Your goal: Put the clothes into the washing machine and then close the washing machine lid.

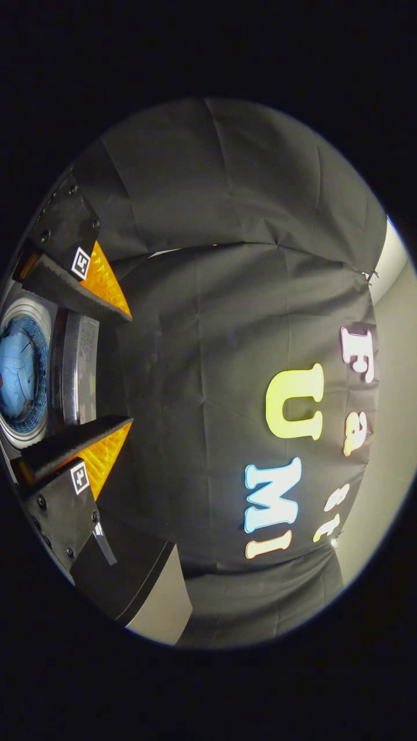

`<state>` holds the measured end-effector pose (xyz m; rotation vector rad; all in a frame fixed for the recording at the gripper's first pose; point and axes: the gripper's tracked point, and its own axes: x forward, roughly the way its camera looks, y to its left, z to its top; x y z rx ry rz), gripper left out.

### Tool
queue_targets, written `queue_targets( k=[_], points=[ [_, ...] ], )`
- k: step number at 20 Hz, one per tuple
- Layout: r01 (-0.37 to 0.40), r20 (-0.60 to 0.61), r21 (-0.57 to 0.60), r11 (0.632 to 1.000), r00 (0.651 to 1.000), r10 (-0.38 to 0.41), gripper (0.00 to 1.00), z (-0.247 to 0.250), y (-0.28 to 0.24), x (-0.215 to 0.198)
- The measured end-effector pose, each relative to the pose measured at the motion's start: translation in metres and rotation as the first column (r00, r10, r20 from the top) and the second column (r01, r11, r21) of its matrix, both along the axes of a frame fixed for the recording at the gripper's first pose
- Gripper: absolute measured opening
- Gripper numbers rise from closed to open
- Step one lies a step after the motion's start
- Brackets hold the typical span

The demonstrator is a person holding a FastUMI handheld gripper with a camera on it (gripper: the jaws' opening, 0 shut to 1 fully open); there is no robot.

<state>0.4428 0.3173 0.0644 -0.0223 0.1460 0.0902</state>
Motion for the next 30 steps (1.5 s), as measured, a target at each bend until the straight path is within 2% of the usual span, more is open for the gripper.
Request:
queue_targets(
  k=[7, 11, 18, 24, 30],
  points=[
    [-0.027, -0.026, -0.003, 1.000, 0.999, 0.026, 0.98, -0.018, 0.001, -0.023],
    [-0.031, -0.096, -0.004, 1.000, 0.995, 0.030, 0.97, -0.044, -0.001, -0.038],
    [-0.083, -0.134, -0.008, 0.997, 0.988, 0.081, 0.97, -0.075, 0.009, -0.073],
    [-0.102, -0.134, 0.011, 0.995, 0.986, 0.102, 0.97, -0.072, 0.012, -0.092],
    [-0.125, -0.091, 0.011, 0.992, 0.988, 0.125, 0.97, -0.038, 0.002, -0.114]
  ],
)
